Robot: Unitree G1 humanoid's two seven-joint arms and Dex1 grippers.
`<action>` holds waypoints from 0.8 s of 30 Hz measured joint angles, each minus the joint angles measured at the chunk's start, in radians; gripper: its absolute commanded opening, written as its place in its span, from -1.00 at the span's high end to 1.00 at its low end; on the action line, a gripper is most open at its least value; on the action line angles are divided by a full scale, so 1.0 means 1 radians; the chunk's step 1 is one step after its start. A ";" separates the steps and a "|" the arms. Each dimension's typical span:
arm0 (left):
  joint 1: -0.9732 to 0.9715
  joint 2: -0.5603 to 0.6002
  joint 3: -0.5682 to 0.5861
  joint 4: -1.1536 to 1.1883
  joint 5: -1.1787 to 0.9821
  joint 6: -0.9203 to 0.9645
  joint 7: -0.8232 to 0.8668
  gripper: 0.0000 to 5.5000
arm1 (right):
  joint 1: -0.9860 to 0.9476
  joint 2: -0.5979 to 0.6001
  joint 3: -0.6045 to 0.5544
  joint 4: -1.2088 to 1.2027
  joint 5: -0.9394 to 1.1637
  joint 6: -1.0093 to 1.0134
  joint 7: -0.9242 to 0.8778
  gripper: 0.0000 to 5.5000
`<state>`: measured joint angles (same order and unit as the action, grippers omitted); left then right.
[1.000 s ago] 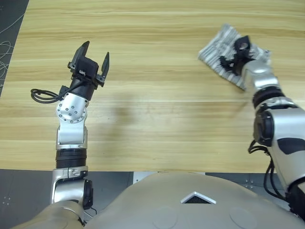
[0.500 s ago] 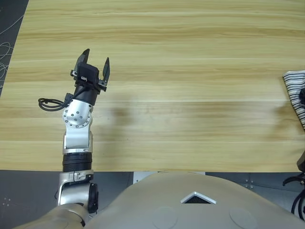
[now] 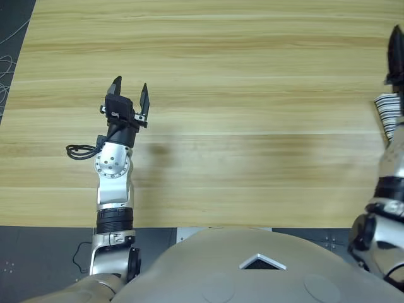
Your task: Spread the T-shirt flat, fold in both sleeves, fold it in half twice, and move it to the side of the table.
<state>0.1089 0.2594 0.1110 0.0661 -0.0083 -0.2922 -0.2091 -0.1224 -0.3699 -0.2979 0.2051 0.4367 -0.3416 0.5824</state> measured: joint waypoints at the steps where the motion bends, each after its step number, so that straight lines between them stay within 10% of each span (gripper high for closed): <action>1: 0.011 -0.017 -0.005 -0.008 -0.008 -0.033 0.000 -0.02 | 0.052 0.054 0.041 -0.028 -0.013 -0.030 0.006 -0.25; 10: 0.169 -0.124 -0.110 -0.032 0.080 -0.301 0.049 -0.02 | 0.294 0.261 0.181 0.109 -0.359 -0.439 -0.170 -0.25; 24: 0.259 -0.143 -0.111 -0.031 0.088 -0.322 0.105 -0.02 | 0.315 0.295 0.245 0.062 -0.394 -0.350 -0.313 -0.13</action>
